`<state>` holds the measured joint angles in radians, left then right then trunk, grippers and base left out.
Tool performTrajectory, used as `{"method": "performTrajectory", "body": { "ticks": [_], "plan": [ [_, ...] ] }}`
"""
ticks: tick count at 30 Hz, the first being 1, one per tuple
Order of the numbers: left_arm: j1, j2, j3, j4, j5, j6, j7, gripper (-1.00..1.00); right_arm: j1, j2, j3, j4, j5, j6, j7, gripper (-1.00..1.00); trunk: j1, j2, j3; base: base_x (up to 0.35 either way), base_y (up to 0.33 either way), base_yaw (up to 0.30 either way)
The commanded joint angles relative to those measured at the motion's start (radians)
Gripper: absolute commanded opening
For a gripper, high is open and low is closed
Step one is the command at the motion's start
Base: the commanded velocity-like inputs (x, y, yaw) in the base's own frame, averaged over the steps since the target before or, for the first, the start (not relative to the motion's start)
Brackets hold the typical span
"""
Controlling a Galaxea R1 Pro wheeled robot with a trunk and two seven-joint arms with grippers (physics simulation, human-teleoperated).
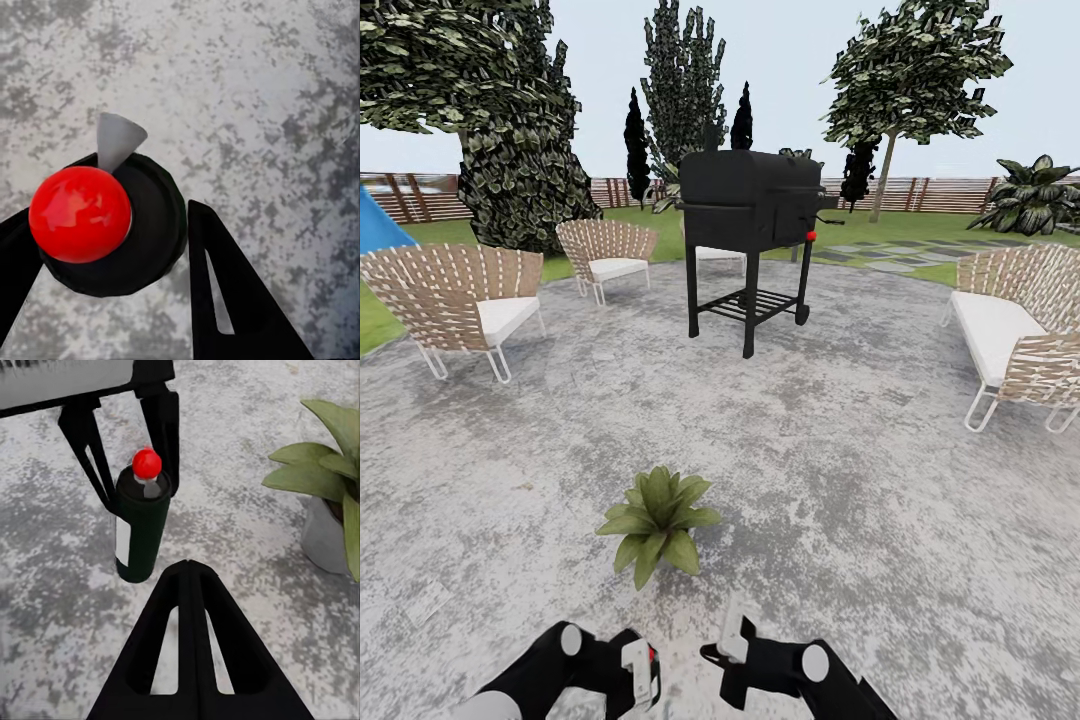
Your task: Pick up the pesticide atomizer in the garden and spray insectifuge to fully cover both potted plants in the garden.
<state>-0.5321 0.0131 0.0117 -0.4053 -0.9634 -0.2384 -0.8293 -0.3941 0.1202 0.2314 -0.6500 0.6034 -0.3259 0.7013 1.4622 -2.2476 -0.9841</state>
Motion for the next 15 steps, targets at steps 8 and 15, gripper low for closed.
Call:
{"method": "performTrajectory", "body": {
  "ticks": [8, 15],
  "plan": [
    [0.000, -0.013, -0.035, -0.006, -0.005, -0.007, -0.004, -1.00, 0.000, 0.004, -0.001, -0.011, 0.012, -0.005, 0.013, -1.00, 0.000, 0.000, -0.001, 0.000, 0.000, 0.000],
    [0.000, -0.013, -0.052, -0.010, 0.003, -0.008, -0.072, -1.00, 0.000, 0.004, -0.003, -0.010, 0.013, -0.005, 0.014, -1.00, 0.000, 0.000, -0.001, 0.000, 0.000, 0.000]
  ]
}}
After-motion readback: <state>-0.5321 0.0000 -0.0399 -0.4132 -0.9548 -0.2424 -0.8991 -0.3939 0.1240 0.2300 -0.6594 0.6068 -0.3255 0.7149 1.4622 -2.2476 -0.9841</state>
